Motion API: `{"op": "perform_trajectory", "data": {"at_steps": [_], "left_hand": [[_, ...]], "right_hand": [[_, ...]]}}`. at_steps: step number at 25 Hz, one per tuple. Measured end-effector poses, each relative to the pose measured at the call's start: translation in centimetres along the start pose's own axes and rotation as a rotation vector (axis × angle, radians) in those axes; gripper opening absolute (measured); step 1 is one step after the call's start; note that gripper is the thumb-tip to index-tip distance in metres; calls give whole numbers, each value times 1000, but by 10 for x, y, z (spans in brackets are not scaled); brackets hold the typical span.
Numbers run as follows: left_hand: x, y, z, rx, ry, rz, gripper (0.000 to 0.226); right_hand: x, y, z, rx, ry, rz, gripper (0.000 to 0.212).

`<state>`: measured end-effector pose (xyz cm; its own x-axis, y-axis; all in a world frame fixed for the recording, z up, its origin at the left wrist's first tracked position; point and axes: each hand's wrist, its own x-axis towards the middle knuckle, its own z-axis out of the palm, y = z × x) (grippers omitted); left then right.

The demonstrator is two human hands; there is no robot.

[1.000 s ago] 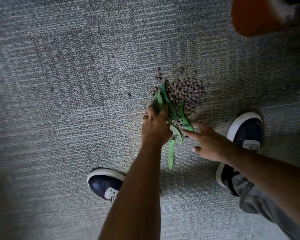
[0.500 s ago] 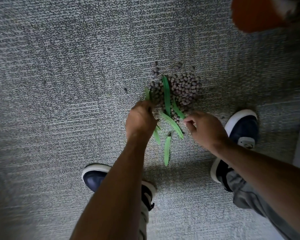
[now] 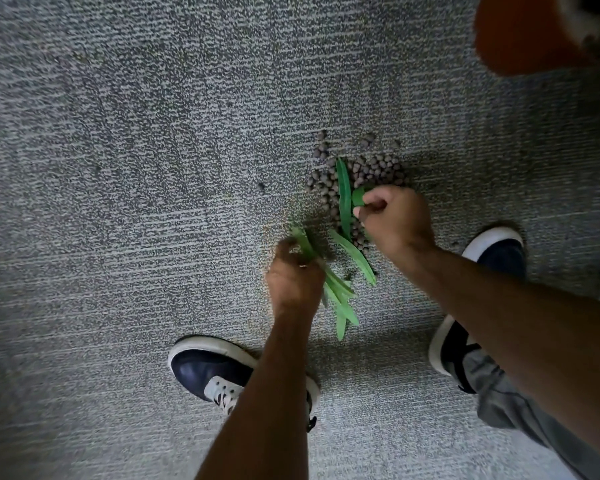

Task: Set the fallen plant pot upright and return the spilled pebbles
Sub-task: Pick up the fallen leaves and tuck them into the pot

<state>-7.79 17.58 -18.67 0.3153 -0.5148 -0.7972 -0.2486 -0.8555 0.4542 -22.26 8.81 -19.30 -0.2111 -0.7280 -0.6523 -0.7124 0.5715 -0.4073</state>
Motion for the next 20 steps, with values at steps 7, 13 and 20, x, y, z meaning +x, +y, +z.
{"op": "perform_trajectory", "data": {"at_steps": [7, 13, 20], "left_hand": [[0, 4, 30, -241, -154, -156, 17], [10, 25, 50, 0, -81, -132, 16], [8, 39, 54, 0, -48, -167, 23]], "right_hand": [[-2, -5, -5, 20, 33, -42, 15], [7, 9, -2, -131, -236, -38, 20], [10, 1, 3, -325, -298, -222, 15]]}}
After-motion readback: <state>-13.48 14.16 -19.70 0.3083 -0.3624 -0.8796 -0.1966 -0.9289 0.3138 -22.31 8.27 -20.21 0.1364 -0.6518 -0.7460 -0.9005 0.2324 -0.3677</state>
